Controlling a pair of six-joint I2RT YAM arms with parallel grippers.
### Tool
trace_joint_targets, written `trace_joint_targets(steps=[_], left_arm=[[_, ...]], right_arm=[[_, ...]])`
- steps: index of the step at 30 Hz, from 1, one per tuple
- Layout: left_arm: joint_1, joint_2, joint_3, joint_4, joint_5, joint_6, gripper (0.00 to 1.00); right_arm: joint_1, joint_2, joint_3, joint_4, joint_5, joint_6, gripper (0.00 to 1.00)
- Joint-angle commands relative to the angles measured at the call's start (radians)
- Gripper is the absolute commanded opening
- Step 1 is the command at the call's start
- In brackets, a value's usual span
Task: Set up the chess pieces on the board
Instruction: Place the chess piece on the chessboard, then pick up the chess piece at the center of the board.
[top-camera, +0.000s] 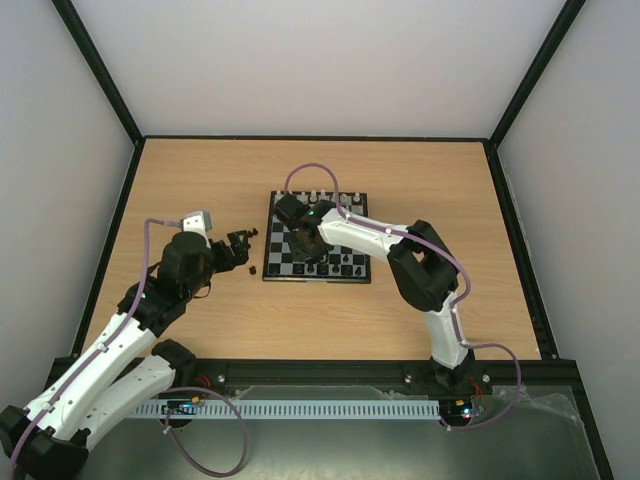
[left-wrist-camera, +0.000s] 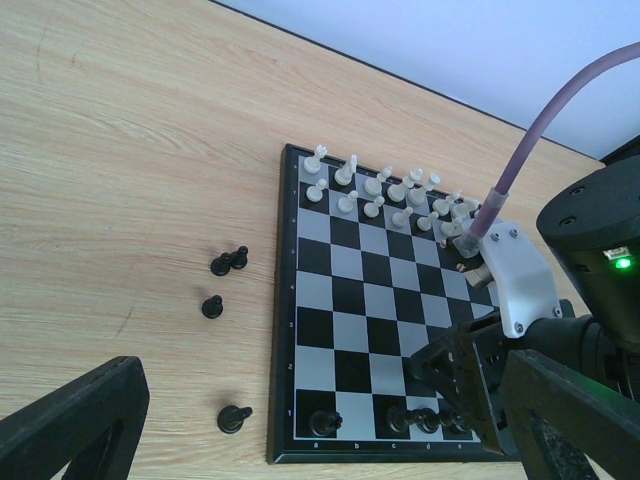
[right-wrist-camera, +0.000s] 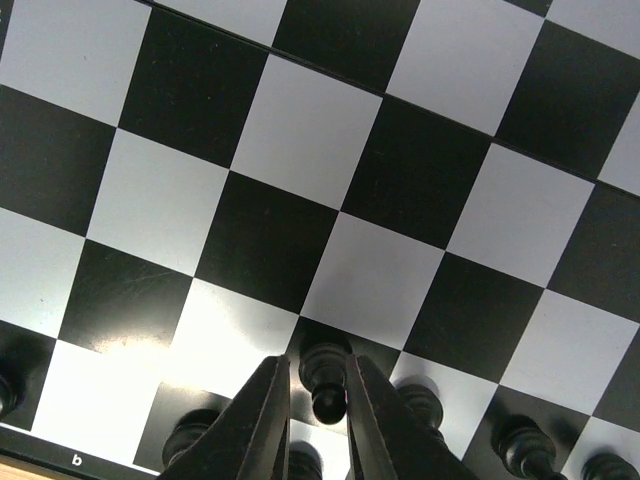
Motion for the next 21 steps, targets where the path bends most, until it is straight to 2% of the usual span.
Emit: trace_joint_targets(steps=[1,7,12,15,21], left_arm=[[0.005,-0.001,-0.010,0.004,-0.012,-0.003,0.99],[0.005,0.003,-0.012,0.009,-0.012,-0.003,1.00],[0.007,0.021,-0.017,0.020,-0.015,-0.006,0.99],[0.007,0.050,-0.017,0.020,-0.028,-0.018,1.00],[0.015,0.167,-0.006,0.032,-0.038,-0.027,0.99]], right_arm=[[-0.007,0.028,-0.007,-0.014,-0.001,-0.006,0.19],[-0.007,0.010,-0.010,-0.007,-0.002,-0.004,0.23],[-0.007,-0.038,0.011,-0.011,0.006,-0.007,0.37],[-0.011,-0.082,0.033,-0.018,0.021,-0.012,0.42],[-0.031,-0.225,-0.005,0.001,0.033,-0.021,0.45]])
